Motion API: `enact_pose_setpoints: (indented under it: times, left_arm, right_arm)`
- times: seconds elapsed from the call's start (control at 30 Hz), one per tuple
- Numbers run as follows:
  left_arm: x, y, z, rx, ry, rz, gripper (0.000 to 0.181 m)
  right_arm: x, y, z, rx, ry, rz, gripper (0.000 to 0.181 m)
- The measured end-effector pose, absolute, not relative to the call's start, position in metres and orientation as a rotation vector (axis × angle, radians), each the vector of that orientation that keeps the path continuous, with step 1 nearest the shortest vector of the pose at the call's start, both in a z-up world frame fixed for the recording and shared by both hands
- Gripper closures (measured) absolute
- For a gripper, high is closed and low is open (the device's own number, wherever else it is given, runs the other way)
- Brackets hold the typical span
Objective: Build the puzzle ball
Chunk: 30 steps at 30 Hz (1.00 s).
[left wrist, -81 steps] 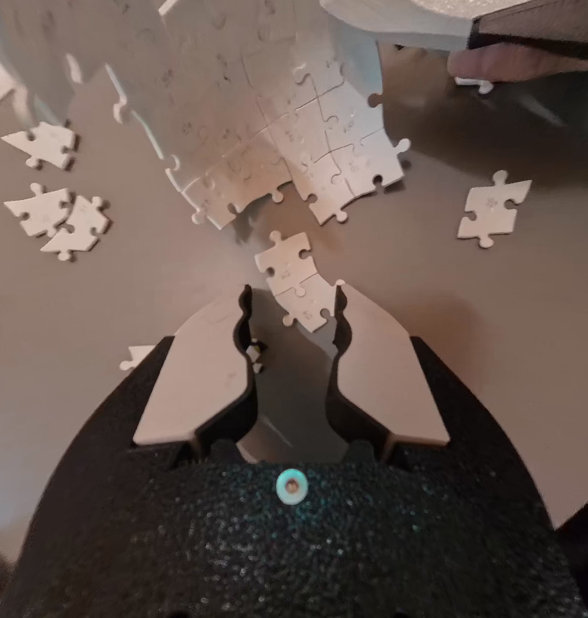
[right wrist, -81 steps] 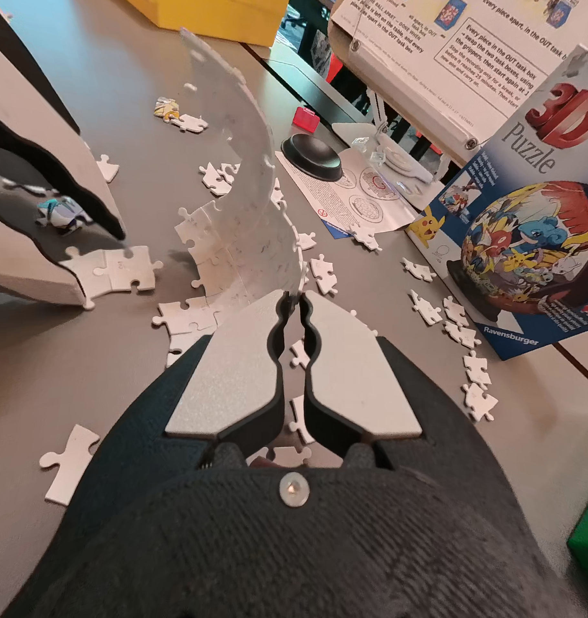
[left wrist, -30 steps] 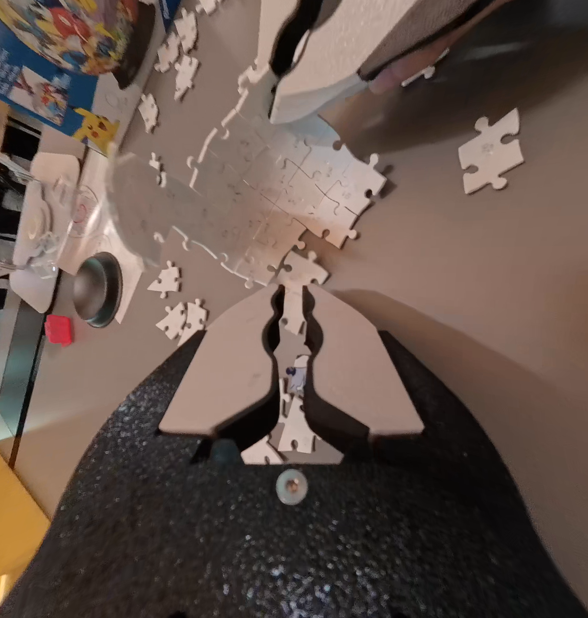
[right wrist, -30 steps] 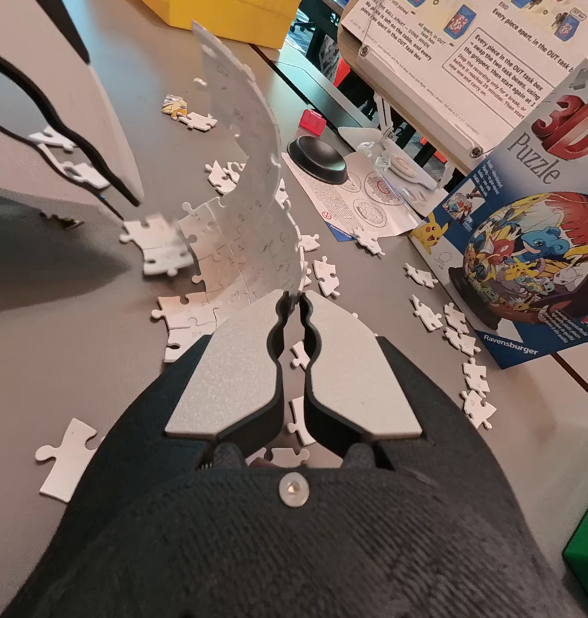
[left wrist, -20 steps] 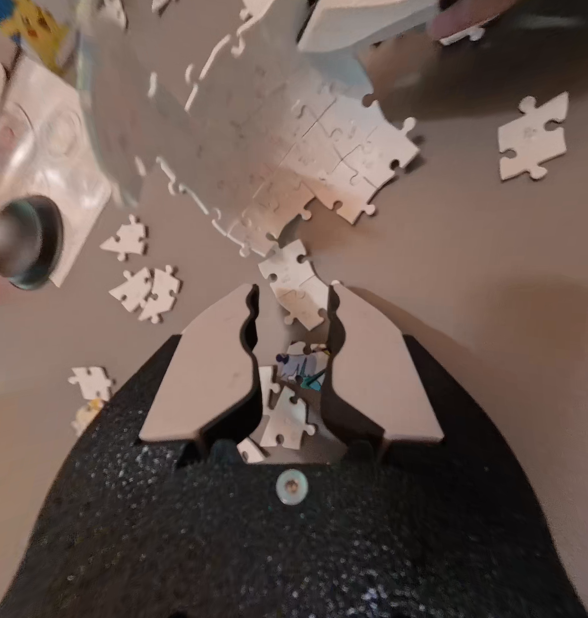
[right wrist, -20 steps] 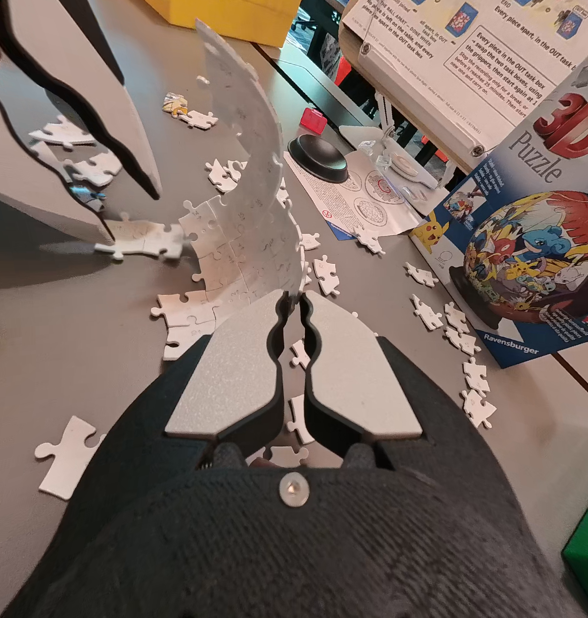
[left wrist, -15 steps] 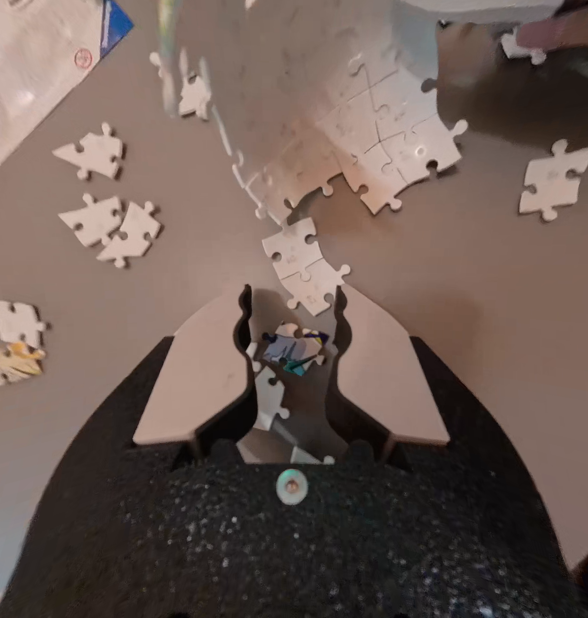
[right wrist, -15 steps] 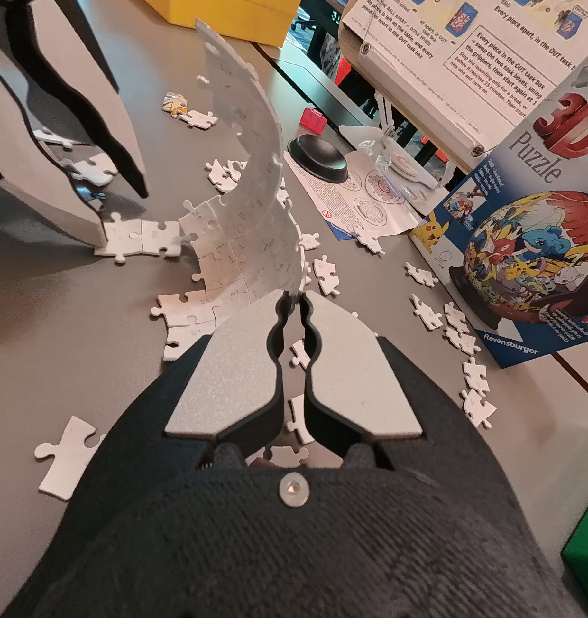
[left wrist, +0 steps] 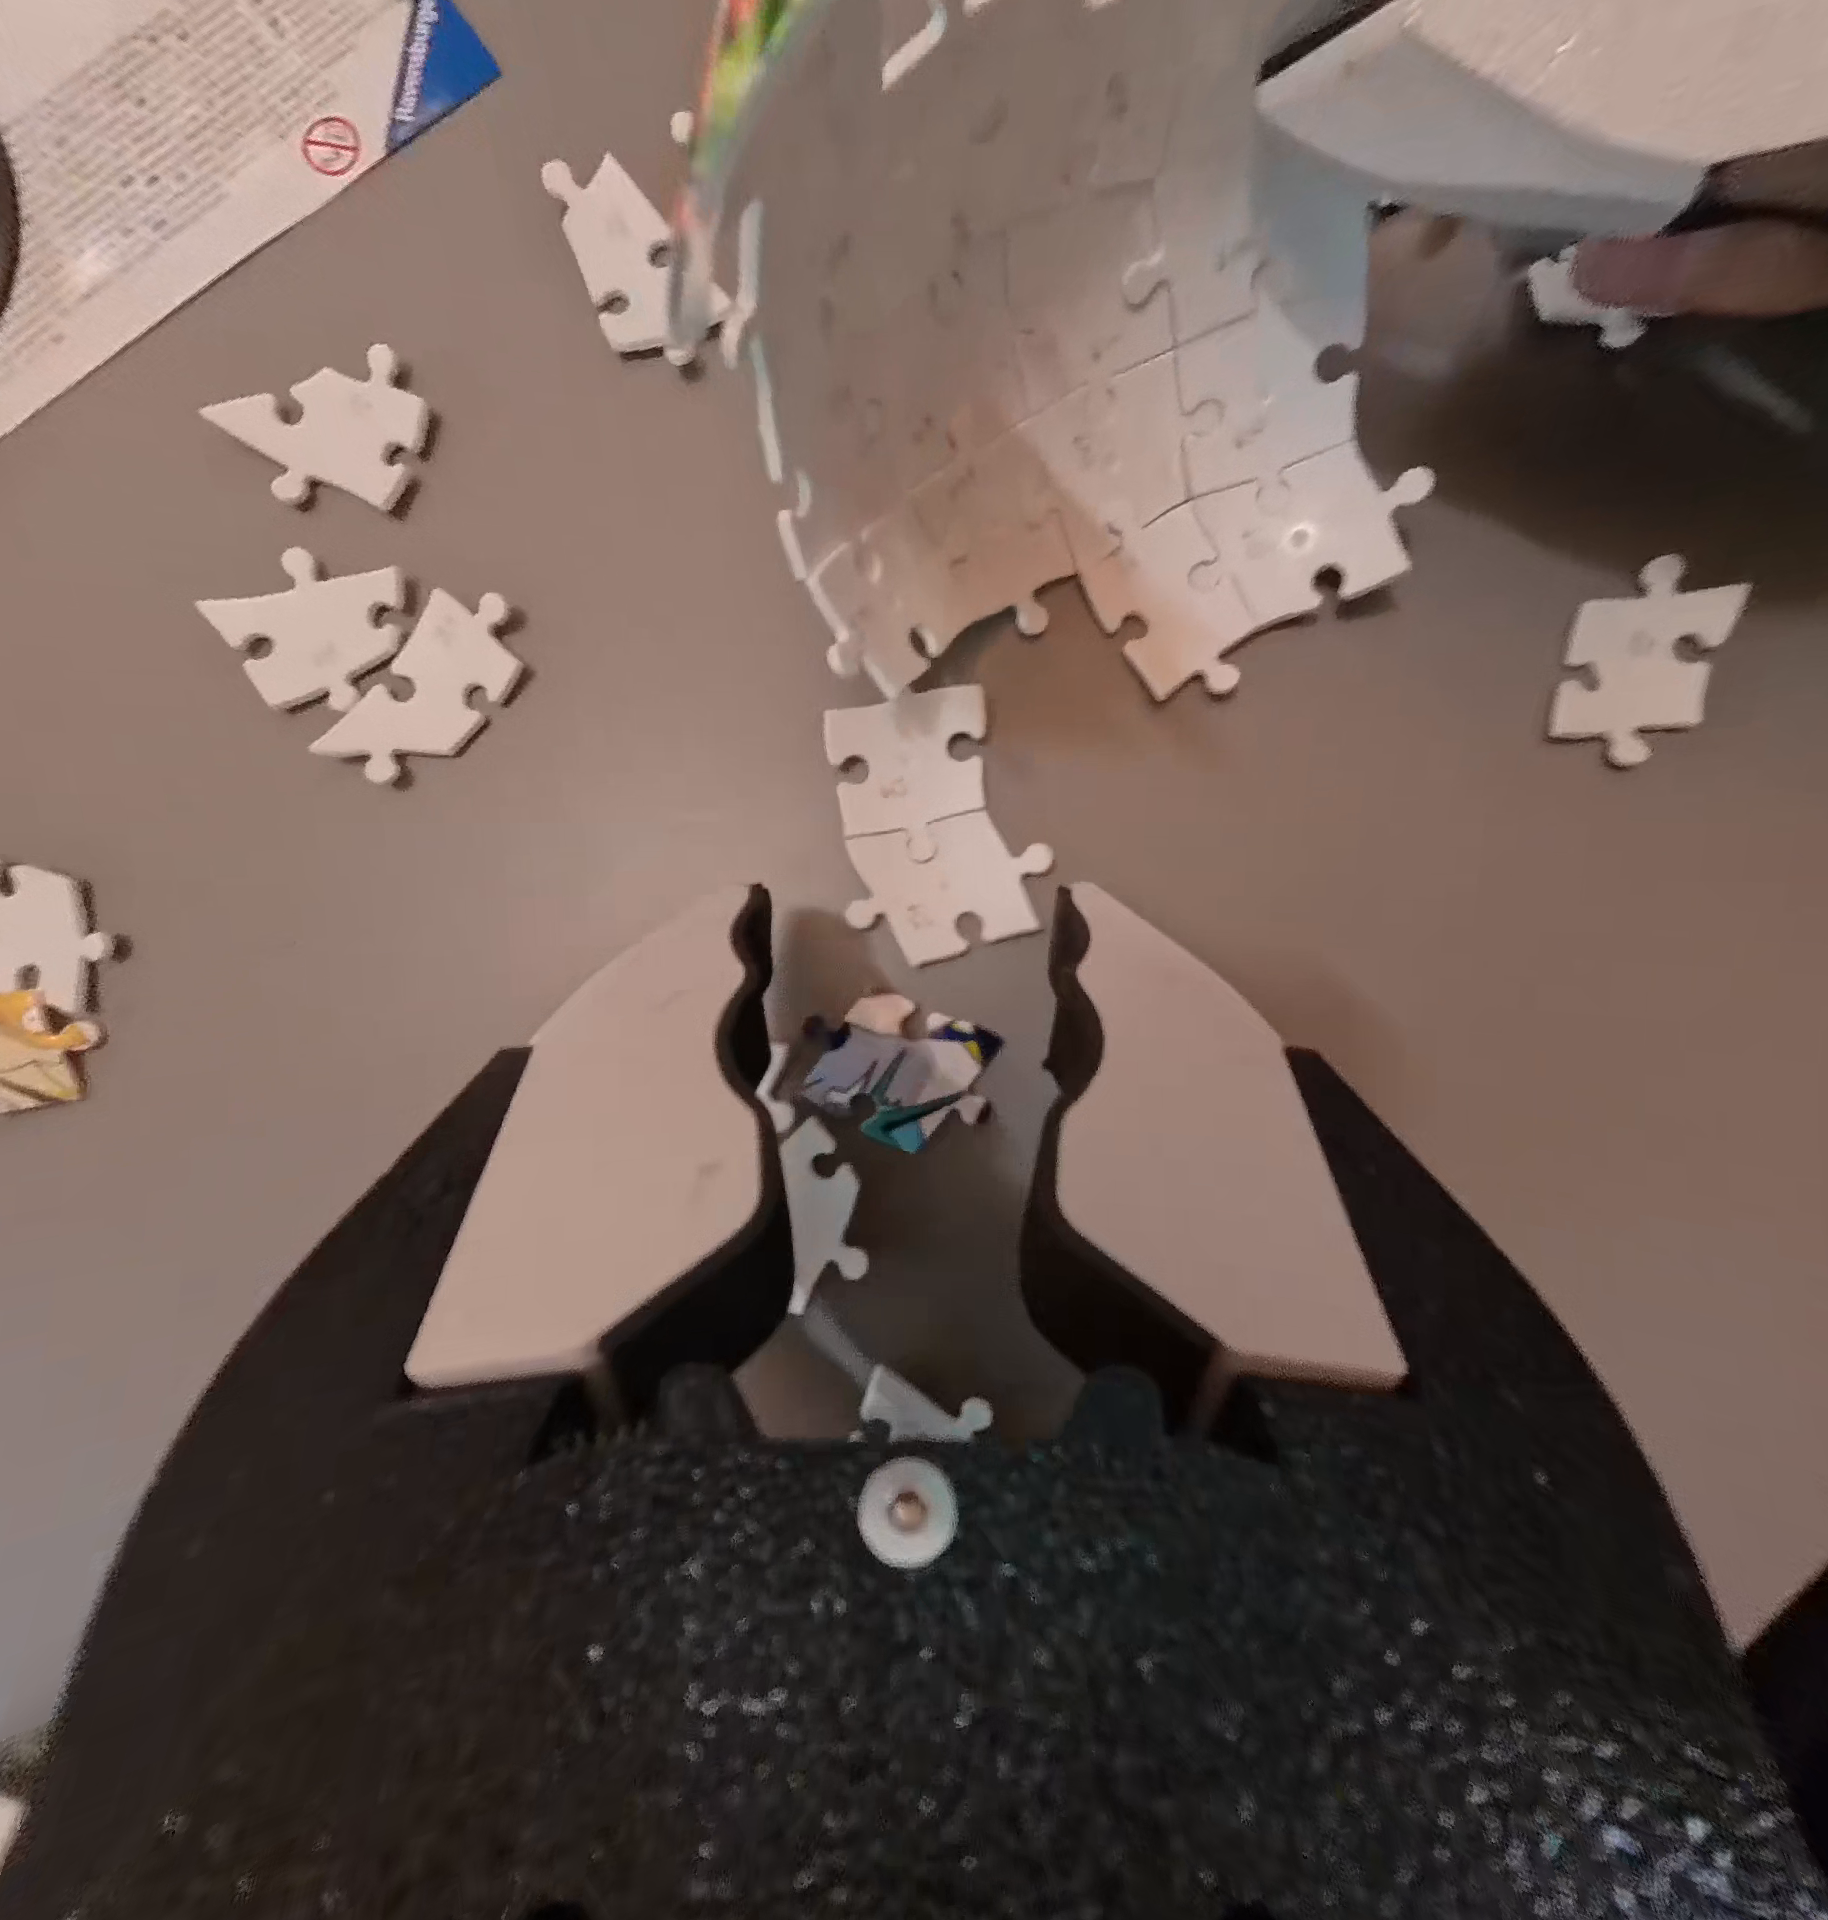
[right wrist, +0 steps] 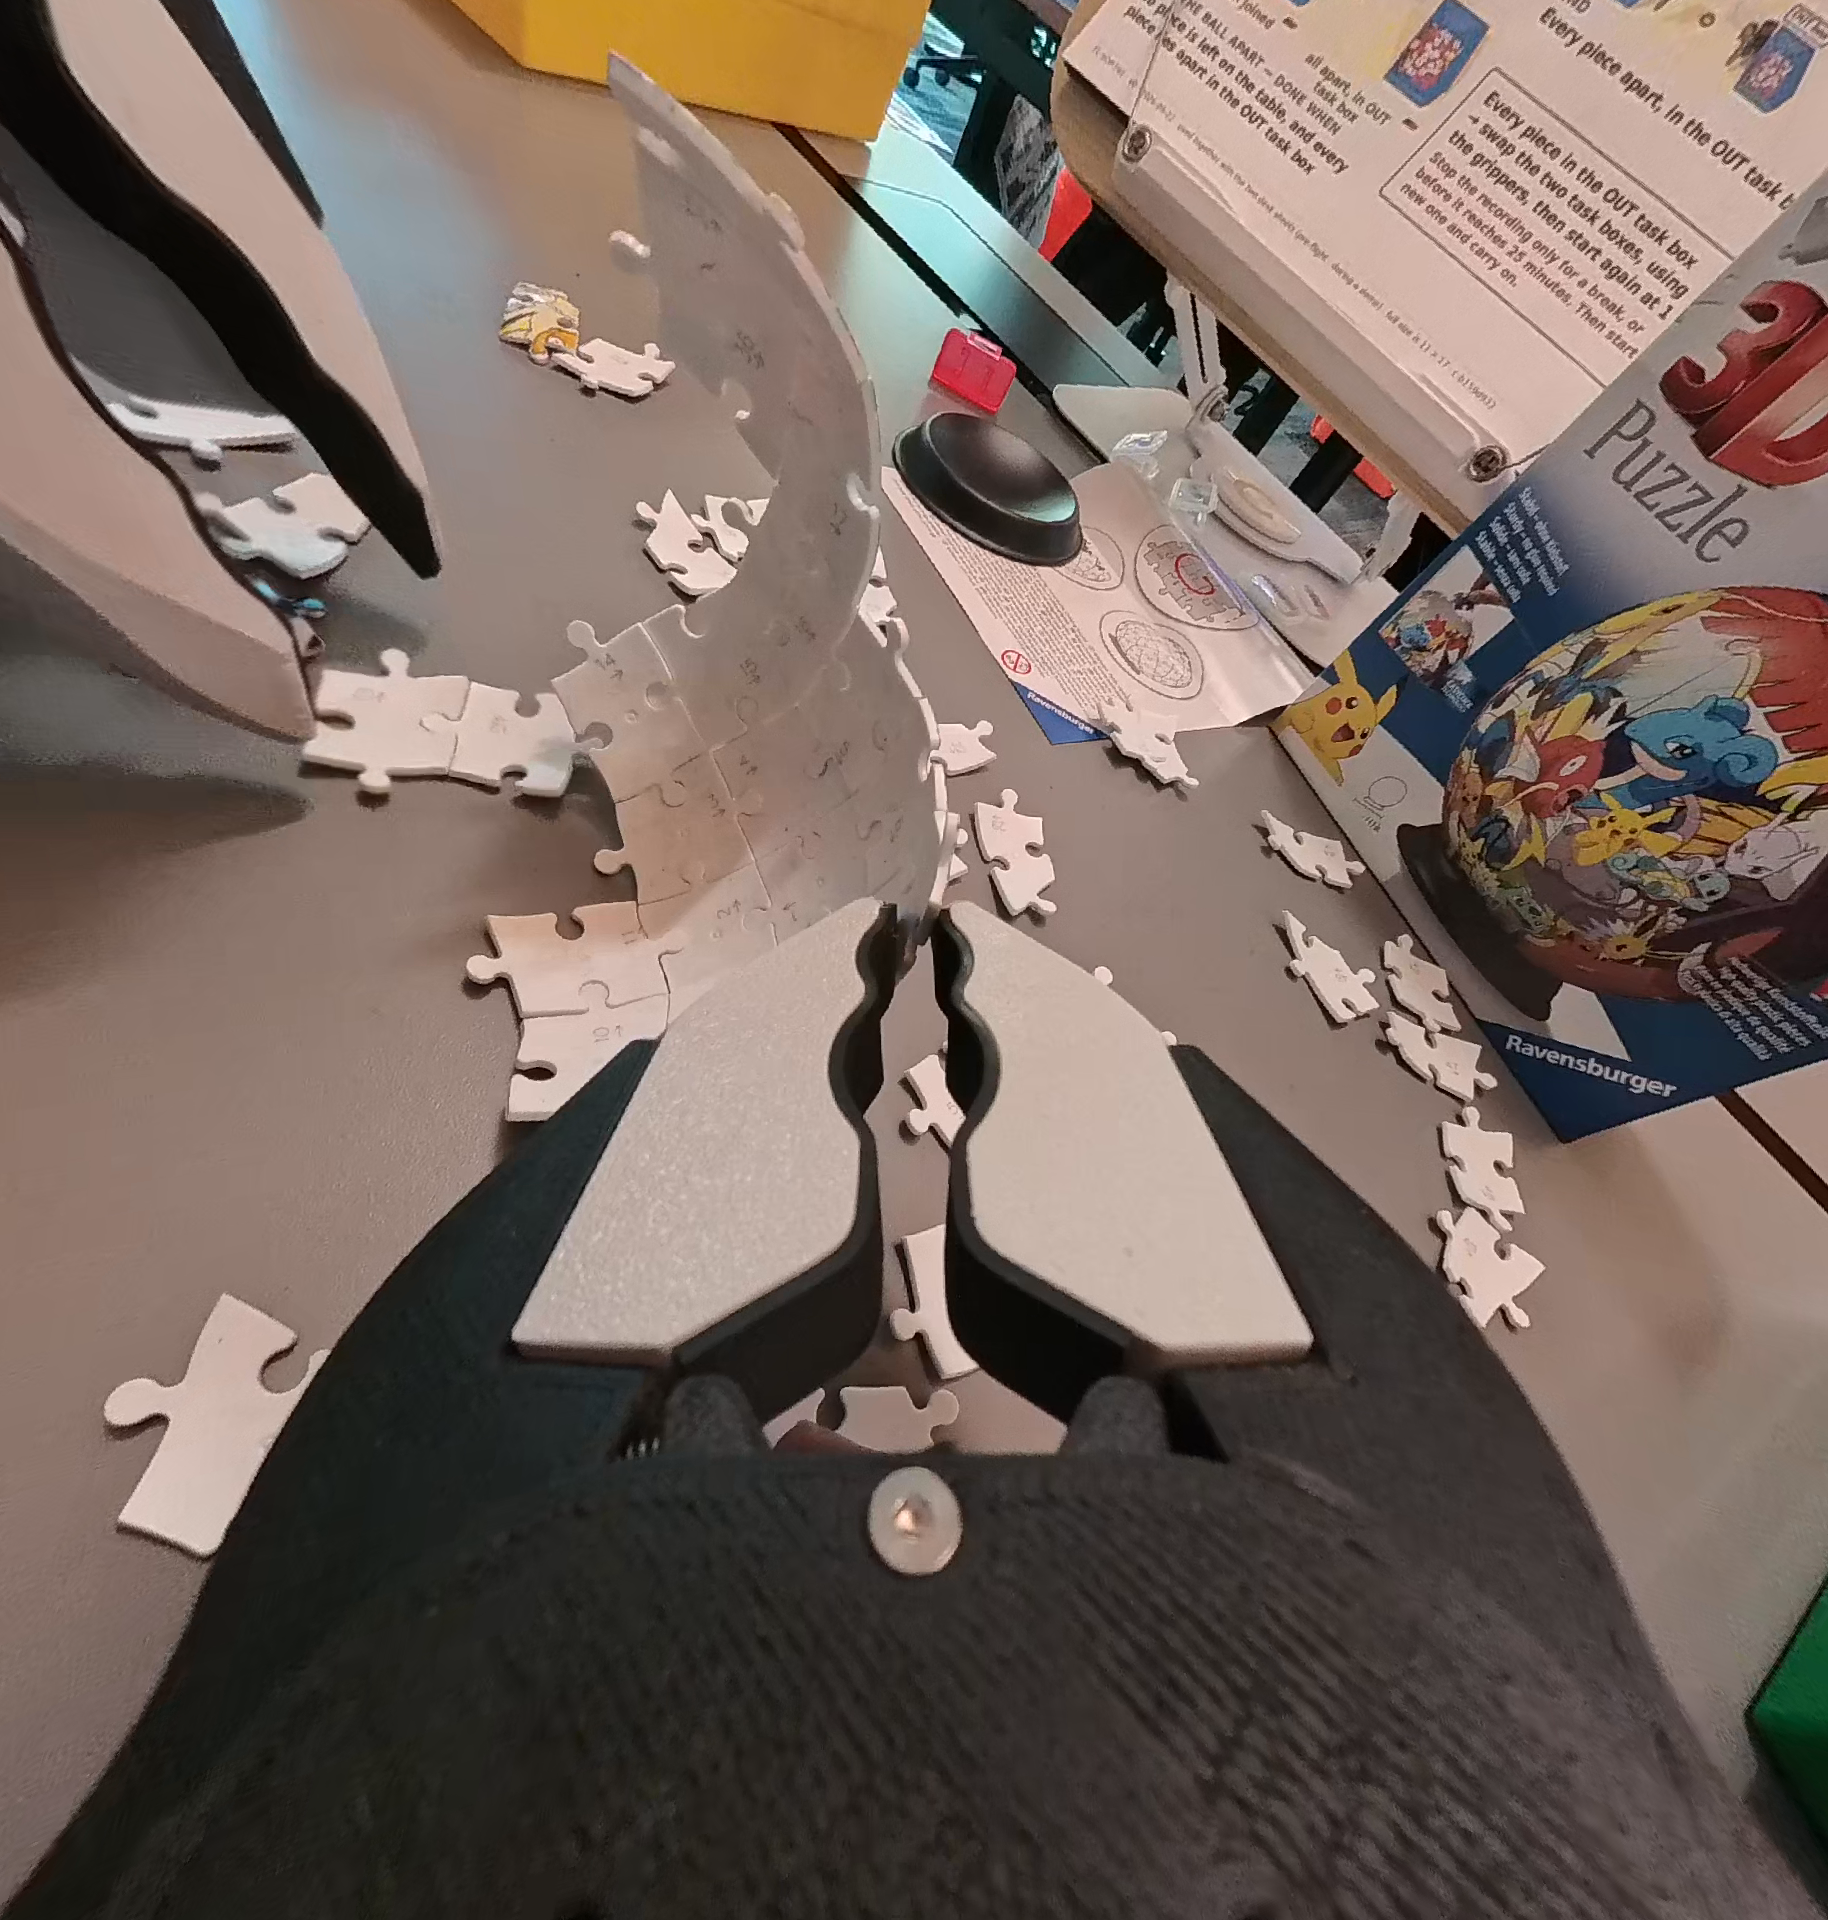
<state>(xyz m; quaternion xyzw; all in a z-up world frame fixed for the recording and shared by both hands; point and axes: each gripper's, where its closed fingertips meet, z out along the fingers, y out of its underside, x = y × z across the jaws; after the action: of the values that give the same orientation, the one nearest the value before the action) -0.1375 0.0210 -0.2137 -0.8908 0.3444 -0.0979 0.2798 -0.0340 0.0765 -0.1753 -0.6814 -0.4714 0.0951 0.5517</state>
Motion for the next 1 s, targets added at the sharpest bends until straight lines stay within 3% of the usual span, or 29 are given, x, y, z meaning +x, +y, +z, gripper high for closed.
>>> enact_pose_setpoints:
  times: [0.23,0.37,0.57,1.0]
  left_arm:
    - [-0.132,0.022,-0.228,-2.447,0.924,-0.267,0.129]
    - [-0.136,0.024,-0.228,-2.442,0.97,-0.278,0.145]
    - [-0.135,0.023,-0.228,-2.364,1.131,-0.328,0.145]
    - [-0.114,0.01,-0.205,-1.901,1.576,-0.122,0.151]
  right_arm:
    - [-0.034,0.076,-0.175,-1.61,-1.116,0.224,0.174]
    - [-0.034,0.076,-0.175,-1.612,-1.115,0.226,0.174]
    - [-0.034,0.076,-0.175,-1.605,-1.119,0.223,0.174]
    - [-0.035,0.074,-0.173,-1.562,-1.146,0.229,0.175]
